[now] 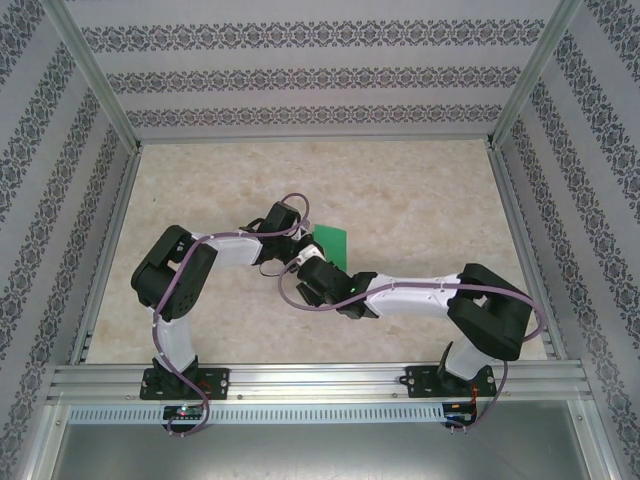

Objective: Fold a paper plane with a square sheet of paper (pick it up from the middle)
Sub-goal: Fold the triangle a second time at the center of the table.

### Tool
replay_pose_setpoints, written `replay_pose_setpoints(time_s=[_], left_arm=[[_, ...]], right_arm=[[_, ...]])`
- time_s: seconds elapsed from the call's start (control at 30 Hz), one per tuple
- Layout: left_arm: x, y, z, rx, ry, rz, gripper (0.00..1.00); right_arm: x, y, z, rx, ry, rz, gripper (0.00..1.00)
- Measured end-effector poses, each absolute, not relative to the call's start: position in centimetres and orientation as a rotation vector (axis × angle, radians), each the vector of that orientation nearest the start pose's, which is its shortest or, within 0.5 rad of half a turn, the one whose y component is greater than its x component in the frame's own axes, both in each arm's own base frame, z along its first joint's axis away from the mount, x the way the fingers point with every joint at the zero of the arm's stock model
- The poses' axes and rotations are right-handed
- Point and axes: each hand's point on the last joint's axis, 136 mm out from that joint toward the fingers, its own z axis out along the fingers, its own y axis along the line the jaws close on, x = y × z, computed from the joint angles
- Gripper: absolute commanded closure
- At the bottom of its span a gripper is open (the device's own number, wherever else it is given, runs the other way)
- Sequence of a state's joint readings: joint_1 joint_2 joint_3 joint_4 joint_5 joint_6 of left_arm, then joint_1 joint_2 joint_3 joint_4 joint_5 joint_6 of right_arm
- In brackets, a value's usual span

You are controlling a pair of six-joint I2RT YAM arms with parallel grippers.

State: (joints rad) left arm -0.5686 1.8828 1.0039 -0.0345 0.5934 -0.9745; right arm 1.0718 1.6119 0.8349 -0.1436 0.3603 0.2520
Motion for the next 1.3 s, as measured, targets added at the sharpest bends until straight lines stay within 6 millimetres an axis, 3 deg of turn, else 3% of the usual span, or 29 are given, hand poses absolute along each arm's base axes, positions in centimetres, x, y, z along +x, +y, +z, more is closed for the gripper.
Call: replay_pose_setpoints(time_s=[0.37,0.77,0.93,1.1,1.3], left_arm=[[31.5,-31.5,4.3,-0.281,2.801,-1.274,0.85],[31.2,-31.4,4.1,-0.292,2.821,-1.261,0.84],[31.2,-31.3,4.1,-0.294,2.825,-1.258,0.83],[31.3,-31.1,4.8,-0.283,2.812,-1.238,0.75],[31.6,-29.6,6.4,-0.271,2.782,-1.112,0.48]], right_arm=[[23.6,30.5,5.6,-0.868,2.283,0.088,0.64],[23.4,29.9,5.5,-0.855,2.317,0.056,0.96],[23.4,29.9,5.8,-0.838,2.322,0.063,1.00],[23.3,30.1,6.3,-0.810,2.333,0.100,1.00],[23.1,31.2,7.5,-0.716,2.366,0.276,1.00]])
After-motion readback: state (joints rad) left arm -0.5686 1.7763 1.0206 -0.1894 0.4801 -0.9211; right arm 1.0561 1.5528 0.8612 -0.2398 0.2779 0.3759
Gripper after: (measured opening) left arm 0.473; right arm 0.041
